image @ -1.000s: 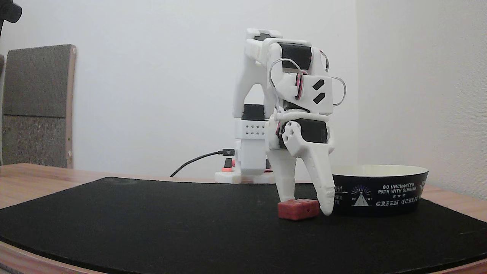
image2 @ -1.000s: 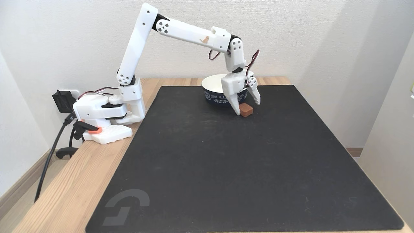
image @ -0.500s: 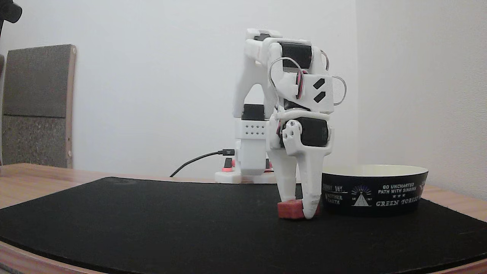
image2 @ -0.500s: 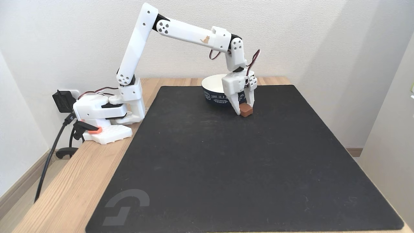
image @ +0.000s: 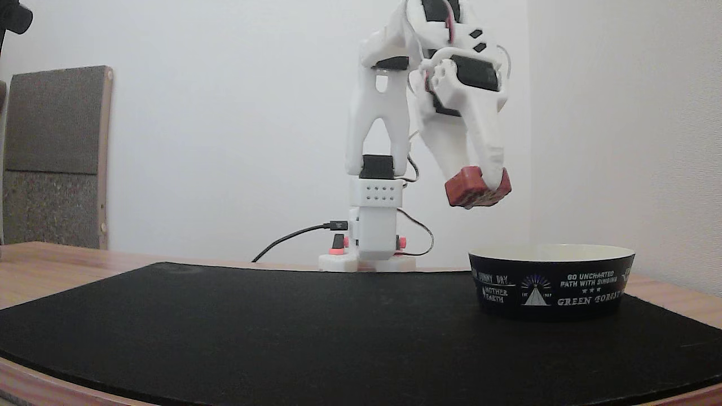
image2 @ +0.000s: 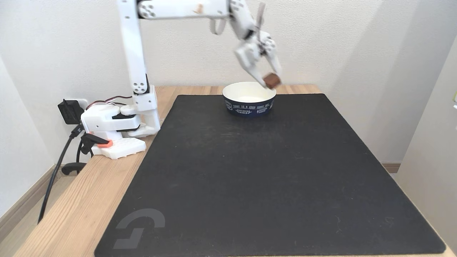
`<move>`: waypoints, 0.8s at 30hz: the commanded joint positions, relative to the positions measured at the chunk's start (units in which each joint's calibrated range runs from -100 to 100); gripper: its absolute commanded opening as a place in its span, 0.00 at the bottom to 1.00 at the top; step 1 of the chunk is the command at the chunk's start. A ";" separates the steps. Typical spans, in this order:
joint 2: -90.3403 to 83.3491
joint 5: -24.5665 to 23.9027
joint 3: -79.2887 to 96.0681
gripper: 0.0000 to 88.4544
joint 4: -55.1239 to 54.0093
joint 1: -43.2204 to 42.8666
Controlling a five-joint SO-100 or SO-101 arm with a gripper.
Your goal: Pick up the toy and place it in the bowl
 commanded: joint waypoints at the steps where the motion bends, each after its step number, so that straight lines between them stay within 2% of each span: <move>1: -15.04 -1.20 16.25 0.03 -2.23 -8.44; 4: -15.04 -1.20 21.11 0.03 -5.95 -9.95; 5: -15.04 -1.20 23.28 0.07 -7.65 -9.95; 9: -15.04 -0.73 26.25 0.32 -9.34 -9.87; 10: -15.13 -0.68 26.88 0.41 -10.27 -9.87; 11: -15.21 -0.68 26.88 0.43 -10.52 -9.87; 14: -15.96 -0.63 26.43 0.42 -10.52 -8.78; 16: -17.38 -0.63 25.98 0.37 -11.03 -4.60; 19: -22.63 -1.20 27.87 0.19 -11.29 2.51; 20: -27.38 -1.20 30.85 0.04 -11.79 7.62; 21: -29.88 -1.15 33.01 0.01 -13.06 9.62; 24: -40.22 -1.20 46.80 0.06 -16.71 12.22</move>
